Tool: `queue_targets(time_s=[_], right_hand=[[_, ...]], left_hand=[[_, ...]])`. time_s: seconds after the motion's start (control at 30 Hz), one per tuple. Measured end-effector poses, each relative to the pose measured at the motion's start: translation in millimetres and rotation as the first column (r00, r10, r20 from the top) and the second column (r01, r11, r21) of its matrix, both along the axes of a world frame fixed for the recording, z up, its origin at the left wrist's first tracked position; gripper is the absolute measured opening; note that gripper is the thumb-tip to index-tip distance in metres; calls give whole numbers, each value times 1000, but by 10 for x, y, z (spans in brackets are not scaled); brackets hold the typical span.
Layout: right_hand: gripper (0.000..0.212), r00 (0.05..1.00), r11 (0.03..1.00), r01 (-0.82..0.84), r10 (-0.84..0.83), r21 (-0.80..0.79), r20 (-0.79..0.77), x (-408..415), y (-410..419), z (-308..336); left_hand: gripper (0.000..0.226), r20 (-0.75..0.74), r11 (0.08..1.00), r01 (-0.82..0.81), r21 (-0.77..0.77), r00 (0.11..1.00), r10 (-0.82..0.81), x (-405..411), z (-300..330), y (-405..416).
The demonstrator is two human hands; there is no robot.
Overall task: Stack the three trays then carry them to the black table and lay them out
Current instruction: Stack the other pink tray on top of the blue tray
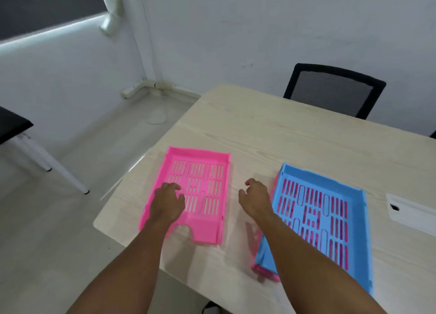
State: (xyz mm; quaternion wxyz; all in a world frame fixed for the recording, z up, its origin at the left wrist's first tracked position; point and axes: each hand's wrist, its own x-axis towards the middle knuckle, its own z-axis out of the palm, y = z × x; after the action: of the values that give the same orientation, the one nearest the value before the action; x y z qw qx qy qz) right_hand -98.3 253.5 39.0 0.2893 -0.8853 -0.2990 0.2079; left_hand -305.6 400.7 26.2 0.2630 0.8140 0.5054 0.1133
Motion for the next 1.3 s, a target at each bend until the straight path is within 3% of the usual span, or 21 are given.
queue_targets(time_s=[0.1, 0.17, 0.23, 0.33, 0.43, 0.5, 0.67, 0.83, 1.03, 1.2, 1.3], right_hand=[[50, 995, 994, -26, 16, -103, -95, -117, 190, -121], [59, 986, 988, -35, 11, -148, -164, -190, 273, -196], [68, 954, 988, -45, -2, -148, -301, -255, 339, -272], [67, 876, 989, -19, -54, -146, -480, -315, 386, -350], [46, 911, 992, 27, -74, -120, -407, -308, 373, -394], [34, 944, 995, 69, -90, -75, -319, -293, 335, -378], [25, 996, 998, 68, -68, -2, -62, -188, 195, -272], [10, 994, 977, 96, -105, 188, 42, 13, -85, -29], [28, 972, 922, 174, -217, 346, 90, 386, -640, 267], [15, 907, 831, 379, -421, 408, 16, 704, -1390, 332], [27, 854, 787, 481, -520, 387, -4, 811, -1906, 344]], left_hand=[[44, -127, 999, -54, -5, 991, 52, -216, -86, 169], [62, -179, 987, -94, -133, 981, 70, -321, -168, 243], [72, -170, 959, -135, -250, 981, 94, -363, -231, 295], [71, -140, 938, -194, -287, 977, 160, -368, -273, 356], [44, -132, 938, -225, -264, 972, 196, -391, -271, 353], [27, -53, 957, -222, -185, 975, 216, -418, -270, 289], [25, 143, 977, -192, -92, 968, 204, -352, -160, 87], [30, 271, 990, -124, -62, 953, 137, -127, 97, 16], [35, 333, 1000, -27, 4, 942, 24, 355, 381, -262], [23, 363, 993, 110, -32, 927, -91, 836, 450, -730], [21, 365, 979, 188, -84, 919, -145, 1064, 385, -1087]])
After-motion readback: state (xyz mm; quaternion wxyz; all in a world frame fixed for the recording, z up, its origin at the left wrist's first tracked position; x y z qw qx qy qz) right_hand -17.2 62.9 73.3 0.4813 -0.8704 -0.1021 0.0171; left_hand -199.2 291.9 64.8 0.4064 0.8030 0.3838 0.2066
